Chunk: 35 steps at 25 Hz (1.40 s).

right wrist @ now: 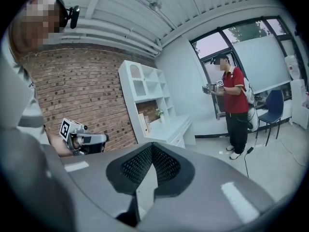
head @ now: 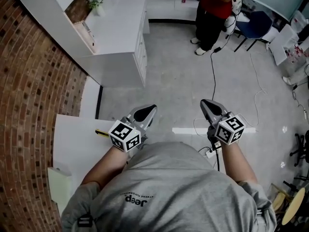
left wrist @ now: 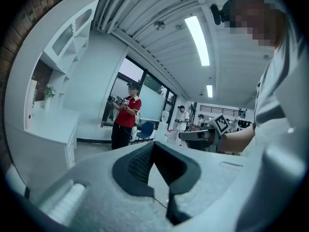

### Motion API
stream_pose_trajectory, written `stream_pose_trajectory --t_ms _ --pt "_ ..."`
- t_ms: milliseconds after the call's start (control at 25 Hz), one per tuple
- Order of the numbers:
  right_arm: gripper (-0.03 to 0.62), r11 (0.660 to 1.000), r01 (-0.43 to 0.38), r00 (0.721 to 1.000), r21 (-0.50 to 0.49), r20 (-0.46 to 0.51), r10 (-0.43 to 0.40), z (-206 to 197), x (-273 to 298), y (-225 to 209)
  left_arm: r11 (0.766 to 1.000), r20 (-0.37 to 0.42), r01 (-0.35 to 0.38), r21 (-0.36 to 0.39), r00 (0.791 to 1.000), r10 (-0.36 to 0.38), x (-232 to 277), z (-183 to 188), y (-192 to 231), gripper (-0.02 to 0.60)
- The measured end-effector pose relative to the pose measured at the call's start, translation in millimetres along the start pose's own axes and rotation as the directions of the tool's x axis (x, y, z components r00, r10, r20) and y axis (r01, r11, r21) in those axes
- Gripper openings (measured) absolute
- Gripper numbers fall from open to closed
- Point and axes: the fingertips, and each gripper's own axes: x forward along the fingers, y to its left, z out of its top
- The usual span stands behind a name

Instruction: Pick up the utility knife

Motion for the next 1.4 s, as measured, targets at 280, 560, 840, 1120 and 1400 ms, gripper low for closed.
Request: stream_pose_trajectory --t_ms 280,560,840,1120,1400 --pt "0.009 1.000 0.004 1.000 0.000 -0.004 -0.004 3.7 -1.9 -8.3 1.000 0.006 0.011 -0.004 1.000 -0.011 8.9 2.8 -1.3 0.000" --pt "0.009 1.000 -0.002 1.000 0.002 -0.001 0.002 2.9 -3.3 -12.7 0.998 -0.041 0.061 -0.020 0.997 -0.062 16.5 -5.3 -10.1 0.027" --pt "0.009 1.000 -0.016 1.000 -0.014 -0.010 0.016 3.9 -2.9 -16.6 0.989 -0.151 0.075 0.125 0.987 -0.056 17.0 -18.4 -8.5 0.206" --pt "0.009 0.992 -0.099 0.994 -0.081 -0.057 0.095 11.5 32.6 2.3 0.980 -0.192 -0.010 0.198 0.980 0.048 -17.1 -24.2 23.4 0.206" --pt "0.009 0.959 -0.263 0.958 -0.105 -0.150 0.246 2.0 110.2 54.5 0.964 -0.228 -0.153 0.218 0.952 0.203 -87.8 -46.9 67.4 0.206"
